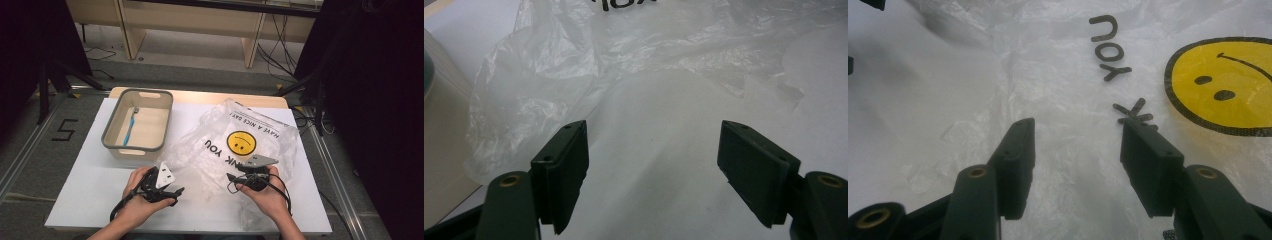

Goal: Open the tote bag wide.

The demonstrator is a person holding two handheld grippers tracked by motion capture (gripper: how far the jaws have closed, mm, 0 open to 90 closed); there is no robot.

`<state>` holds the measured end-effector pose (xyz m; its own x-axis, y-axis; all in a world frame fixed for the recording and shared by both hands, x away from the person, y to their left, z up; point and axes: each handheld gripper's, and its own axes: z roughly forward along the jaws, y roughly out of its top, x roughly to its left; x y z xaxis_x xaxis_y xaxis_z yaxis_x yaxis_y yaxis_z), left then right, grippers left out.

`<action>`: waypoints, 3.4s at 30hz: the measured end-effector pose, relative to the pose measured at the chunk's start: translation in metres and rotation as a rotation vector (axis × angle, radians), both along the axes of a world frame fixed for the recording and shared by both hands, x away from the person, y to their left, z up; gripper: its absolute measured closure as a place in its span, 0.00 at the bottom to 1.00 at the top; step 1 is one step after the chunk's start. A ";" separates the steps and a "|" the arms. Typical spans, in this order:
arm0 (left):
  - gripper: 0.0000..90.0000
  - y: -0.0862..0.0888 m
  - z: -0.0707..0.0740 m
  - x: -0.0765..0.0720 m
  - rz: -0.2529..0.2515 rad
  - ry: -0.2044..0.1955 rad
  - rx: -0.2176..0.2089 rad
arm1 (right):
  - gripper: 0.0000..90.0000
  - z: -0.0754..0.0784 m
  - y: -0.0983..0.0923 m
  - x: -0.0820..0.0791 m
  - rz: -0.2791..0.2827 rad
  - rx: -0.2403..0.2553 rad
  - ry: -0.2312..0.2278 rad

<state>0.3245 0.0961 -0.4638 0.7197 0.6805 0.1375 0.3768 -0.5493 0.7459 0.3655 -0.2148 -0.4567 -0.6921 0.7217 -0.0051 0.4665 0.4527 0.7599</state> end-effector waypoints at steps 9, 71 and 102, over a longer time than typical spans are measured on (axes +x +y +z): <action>0.32 -0.001 -0.002 0.001 -0.007 0.006 0.001 | 0.55 0.001 0.004 0.004 0.004 0.002 -0.001; 0.93 -0.084 -0.024 0.024 -0.234 0.120 0.014 | 1.00 0.005 0.034 0.012 0.094 -0.022 0.073; 0.95 -0.088 -0.024 0.019 -0.254 0.068 0.068 | 1.00 0.079 0.016 0.016 -0.073 0.137 -0.244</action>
